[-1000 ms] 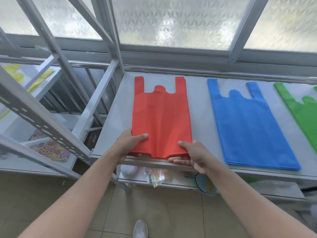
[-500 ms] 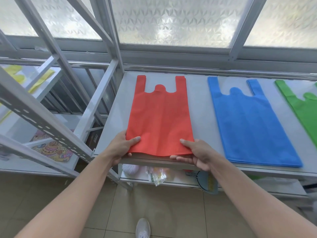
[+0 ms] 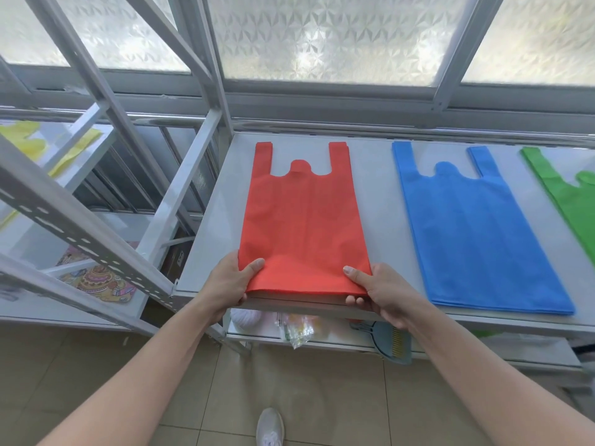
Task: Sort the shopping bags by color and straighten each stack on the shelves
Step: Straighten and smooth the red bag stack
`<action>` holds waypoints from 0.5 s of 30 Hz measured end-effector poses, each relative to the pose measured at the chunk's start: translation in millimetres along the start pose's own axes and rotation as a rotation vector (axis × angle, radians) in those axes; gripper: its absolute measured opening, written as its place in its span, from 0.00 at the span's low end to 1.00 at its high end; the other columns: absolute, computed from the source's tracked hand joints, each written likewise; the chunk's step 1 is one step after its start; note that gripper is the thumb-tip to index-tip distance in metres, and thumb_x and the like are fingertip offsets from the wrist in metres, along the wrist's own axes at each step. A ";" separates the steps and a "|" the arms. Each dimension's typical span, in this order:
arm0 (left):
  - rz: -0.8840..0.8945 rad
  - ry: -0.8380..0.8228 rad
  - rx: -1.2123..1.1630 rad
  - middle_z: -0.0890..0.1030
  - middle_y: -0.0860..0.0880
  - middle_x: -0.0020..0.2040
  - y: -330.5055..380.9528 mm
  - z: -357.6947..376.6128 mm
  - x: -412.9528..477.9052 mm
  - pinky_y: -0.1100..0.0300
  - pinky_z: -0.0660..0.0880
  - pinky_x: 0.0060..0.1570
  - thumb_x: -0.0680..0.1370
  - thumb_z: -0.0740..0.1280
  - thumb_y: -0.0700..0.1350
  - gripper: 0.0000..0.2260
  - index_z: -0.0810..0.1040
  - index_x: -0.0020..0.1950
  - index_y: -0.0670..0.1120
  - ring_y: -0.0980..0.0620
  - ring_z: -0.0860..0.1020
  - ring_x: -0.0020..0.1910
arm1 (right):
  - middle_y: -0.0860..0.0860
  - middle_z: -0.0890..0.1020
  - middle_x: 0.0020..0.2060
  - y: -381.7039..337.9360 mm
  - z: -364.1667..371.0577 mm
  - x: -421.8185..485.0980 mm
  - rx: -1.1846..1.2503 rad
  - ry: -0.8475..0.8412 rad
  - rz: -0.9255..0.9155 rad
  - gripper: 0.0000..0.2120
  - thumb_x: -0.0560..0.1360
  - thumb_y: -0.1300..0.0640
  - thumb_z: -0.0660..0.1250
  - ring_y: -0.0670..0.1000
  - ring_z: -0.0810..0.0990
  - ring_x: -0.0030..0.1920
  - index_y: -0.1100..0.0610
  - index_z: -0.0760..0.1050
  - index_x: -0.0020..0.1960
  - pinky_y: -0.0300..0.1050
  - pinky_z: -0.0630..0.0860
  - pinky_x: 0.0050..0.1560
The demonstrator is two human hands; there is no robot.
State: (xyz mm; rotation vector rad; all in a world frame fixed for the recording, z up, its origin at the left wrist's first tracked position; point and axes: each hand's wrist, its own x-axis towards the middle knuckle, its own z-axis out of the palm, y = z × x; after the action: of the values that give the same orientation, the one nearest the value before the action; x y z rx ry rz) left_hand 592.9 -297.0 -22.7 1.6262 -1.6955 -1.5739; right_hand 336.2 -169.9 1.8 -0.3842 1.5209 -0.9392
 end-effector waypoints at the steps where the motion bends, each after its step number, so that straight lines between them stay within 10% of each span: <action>1: 0.002 0.022 0.012 0.76 0.48 0.41 1.1 0.7 -0.4 0.60 0.69 0.25 0.84 0.66 0.55 0.11 0.78 0.61 0.50 0.54 0.68 0.25 | 0.54 0.81 0.41 0.8 -0.1 0.7 -0.027 0.016 -0.016 0.12 0.83 0.54 0.67 0.48 0.79 0.29 0.63 0.73 0.57 0.36 0.77 0.28; 7: 0.011 0.033 0.099 0.75 0.47 0.37 4.2 4.2 -6.1 0.59 0.70 0.24 0.84 0.66 0.53 0.11 0.79 0.56 0.46 0.53 0.69 0.24 | 0.54 0.82 0.41 1.2 -5.3 2.2 -0.077 0.010 -0.007 0.13 0.83 0.54 0.67 0.48 0.80 0.30 0.64 0.75 0.59 0.37 0.79 0.31; 10: -0.018 -0.032 0.117 0.79 0.47 0.34 3.7 -2.6 -18.5 0.56 0.73 0.26 0.84 0.67 0.51 0.10 0.79 0.55 0.44 0.50 0.75 0.24 | 0.57 0.87 0.46 -0.7 -16.3 -1.4 -0.020 -0.109 0.030 0.14 0.81 0.57 0.71 0.54 0.86 0.43 0.65 0.78 0.62 0.51 0.86 0.49; 15: 0.055 0.093 0.544 0.83 0.57 0.47 -5.0 -10.1 -38.2 0.54 0.81 0.47 0.73 0.77 0.59 0.16 0.79 0.54 0.53 0.56 0.83 0.46 | 0.59 0.87 0.54 -8.8 -32.1 8.5 -0.008 -0.059 -0.047 0.12 0.81 0.60 0.69 0.56 0.87 0.54 0.65 0.79 0.62 0.50 0.82 0.57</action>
State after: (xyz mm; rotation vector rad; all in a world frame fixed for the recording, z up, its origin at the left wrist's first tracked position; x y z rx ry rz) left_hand 615.3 -268.3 -6.5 1.8299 -2.2233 -1.0403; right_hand 301.9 -170.7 0.2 -0.4517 1.4679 -0.9505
